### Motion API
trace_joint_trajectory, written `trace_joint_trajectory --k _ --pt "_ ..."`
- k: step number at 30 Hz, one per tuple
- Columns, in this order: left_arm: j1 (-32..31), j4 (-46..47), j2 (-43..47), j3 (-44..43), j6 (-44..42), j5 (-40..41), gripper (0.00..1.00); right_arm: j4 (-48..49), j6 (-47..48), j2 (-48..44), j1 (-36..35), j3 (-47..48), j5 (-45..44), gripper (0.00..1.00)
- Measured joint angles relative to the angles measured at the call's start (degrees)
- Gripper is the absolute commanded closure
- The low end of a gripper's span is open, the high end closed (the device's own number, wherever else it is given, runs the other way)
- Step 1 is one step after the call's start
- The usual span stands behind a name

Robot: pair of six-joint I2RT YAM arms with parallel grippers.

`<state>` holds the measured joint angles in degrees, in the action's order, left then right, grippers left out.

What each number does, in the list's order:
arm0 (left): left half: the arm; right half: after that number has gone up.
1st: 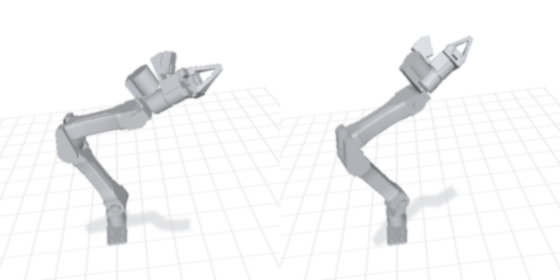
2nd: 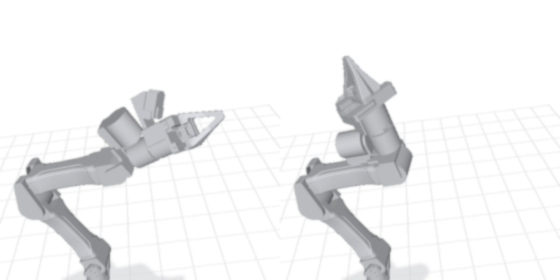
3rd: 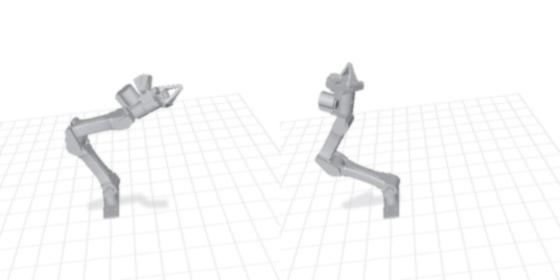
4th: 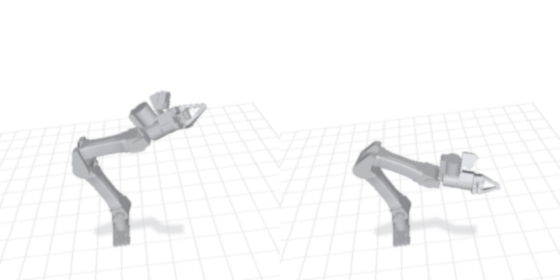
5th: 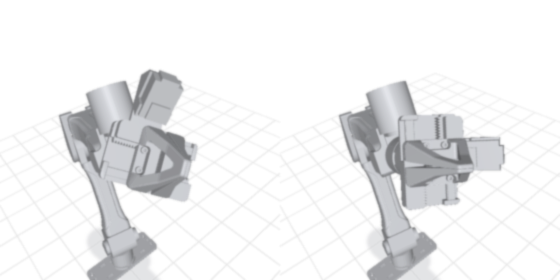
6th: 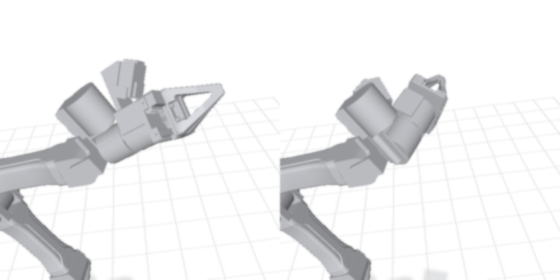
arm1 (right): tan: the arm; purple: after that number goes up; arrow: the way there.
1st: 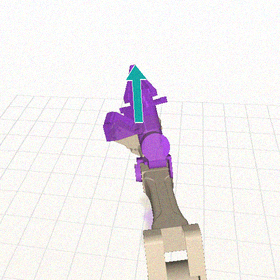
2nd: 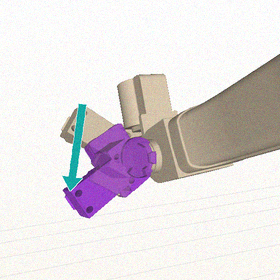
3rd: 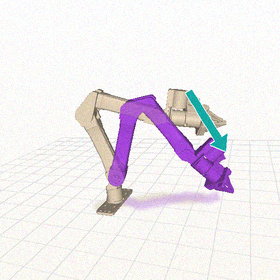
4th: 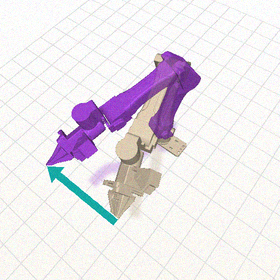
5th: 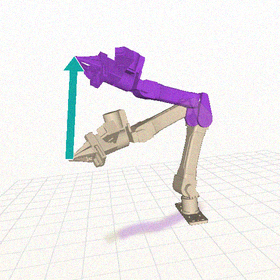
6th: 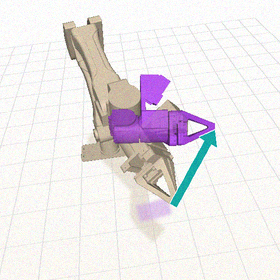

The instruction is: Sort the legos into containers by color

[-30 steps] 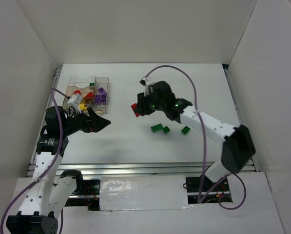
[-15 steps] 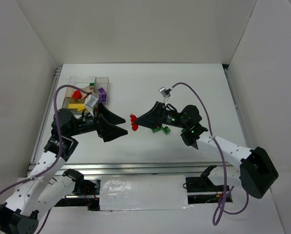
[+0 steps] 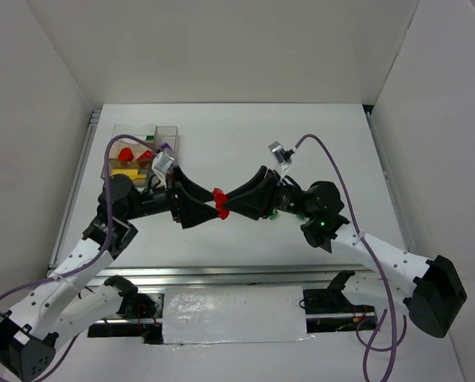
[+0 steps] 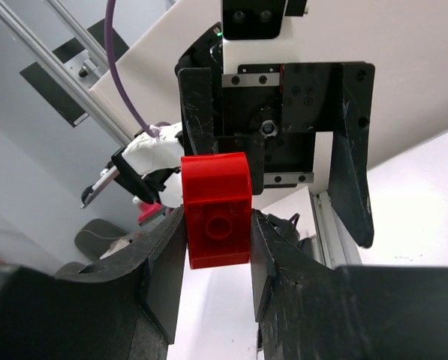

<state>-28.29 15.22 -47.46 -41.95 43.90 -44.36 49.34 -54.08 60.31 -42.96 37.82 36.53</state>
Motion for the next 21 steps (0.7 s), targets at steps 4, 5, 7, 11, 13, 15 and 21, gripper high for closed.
trace_joint_trajectory --k 4,5,7,11,13,15,21 --pt "-0.96 1.55 -0.04 0.07 0.48 0.68 0.07 -1.49 2.36 -1.51 -0.79 0.0 -1.79 1.0" --pt "-1.2 1.92 -0.02 0.07 0.59 0.94 0.1 -1.51 2.78 -1.7 -0.85 0.02 -1.9 1.0" --pt "-1.46 2.4 0.0 0.07 1.07 1.05 0.14 -1.57 3.43 -1.77 -1.07 0.15 -2.32 1.0" --pt "-1.51 3.02 -0.2 0.07 1.42 1.07 0.18 -2.1 4.57 -1.79 -1.2 0.26 -3.28 1.0" --pt "-1.53 2.64 -0.26 0.07 1.18 1.53 0.17 -3.1 5.62 -2.1 -1.31 0.33 -3.98 1.0" --pt "-1.62 1.18 -0.24 -0.09 0.37 2.69 0.15 -4.81 6.84 -2.86 -1.33 0.31 -4.81 1.0" --pt "-2.38 -6.03 -0.17 -2.99 -3.69 5.86 0.08 -8.52 9.66 -6.84 -1.57 -1.6 -7.8 1.0"
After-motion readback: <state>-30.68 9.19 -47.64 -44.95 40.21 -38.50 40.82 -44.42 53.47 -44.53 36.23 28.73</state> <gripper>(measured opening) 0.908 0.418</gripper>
